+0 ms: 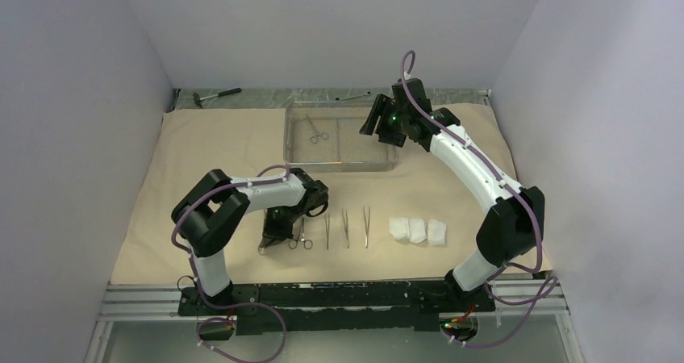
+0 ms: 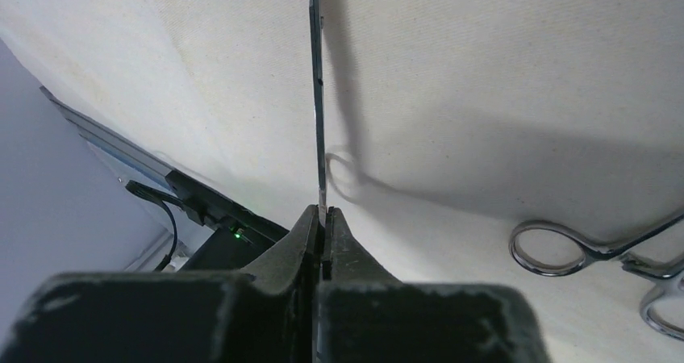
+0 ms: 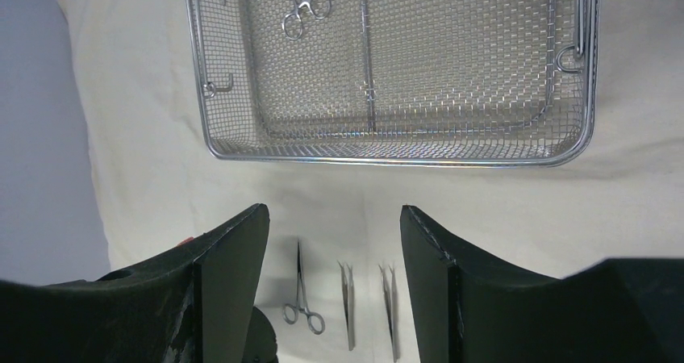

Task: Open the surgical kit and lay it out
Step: Place the medical item in the surgical kit.

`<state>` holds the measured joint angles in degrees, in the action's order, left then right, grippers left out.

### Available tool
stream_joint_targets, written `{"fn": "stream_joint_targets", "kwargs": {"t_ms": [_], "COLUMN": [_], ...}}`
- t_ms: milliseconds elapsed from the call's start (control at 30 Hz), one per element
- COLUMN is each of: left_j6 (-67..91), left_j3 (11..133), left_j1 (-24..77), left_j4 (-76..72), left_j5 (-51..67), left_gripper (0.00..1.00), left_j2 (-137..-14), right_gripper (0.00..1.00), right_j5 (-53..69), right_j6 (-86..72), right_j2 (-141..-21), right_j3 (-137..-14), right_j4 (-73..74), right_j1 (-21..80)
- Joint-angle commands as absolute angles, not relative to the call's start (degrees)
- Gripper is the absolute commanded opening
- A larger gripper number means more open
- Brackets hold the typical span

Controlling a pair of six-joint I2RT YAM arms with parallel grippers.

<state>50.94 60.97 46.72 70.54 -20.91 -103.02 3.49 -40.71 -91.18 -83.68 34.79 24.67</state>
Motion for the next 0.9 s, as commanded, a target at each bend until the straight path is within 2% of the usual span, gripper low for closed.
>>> {"fn": "stream_joint_targets", "kwargs": {"t_ms": [0, 100, 300, 500, 633, 733, 867], "left_j6": [52.1, 52.3, 51.1, 49.3, 47.5, 46.2, 42.4], "left_j3": [59.9, 60.0, 62.4, 64.8, 66.0, 65.9, 62.5], "left_j1": [48.2, 48.4, 48.4, 48.4, 47.8, 43.7, 35.0], "left_j4": [66.9, 66.8, 66.4, 67.7, 67.2, 65.2, 58.9], "left_j5": [-19.0, -18.6, -17.6, -18.9, -20.2, -19.2, -12.3], "left_gripper": [0.09, 0.21, 0.30, 0.54, 0.67, 0.69, 0.66], "left_j2": [-103.2, -103.2, -100.3, -95.2, -91.1, -88.0, -83.8], "right_gripper": [0.65, 0.65, 0.65, 0.65, 0.65, 0.65, 0.64], "right_j5": [3.1, 3.5, 3.1, 3.0, 3.2, 3.4, 3.2], "right_j6": [-40.2, -40.1, -39.7, -39.8, -39.4, -39.3, -39.4], "right_j2": [-92.0, -92.6, -93.2, -93.5, -94.9, -96.5, -97.9], "right_j3": [-86.9, -87.3, -88.0, -88.0, -88.3, -88.8, -88.9], "right_j4": [35.7, 35.7, 36.1, 35.6, 35.2, 34.9, 34.2], "right_j1": [24.2, 24.3, 24.2, 24.2, 24.2, 24.4, 24.8]}}
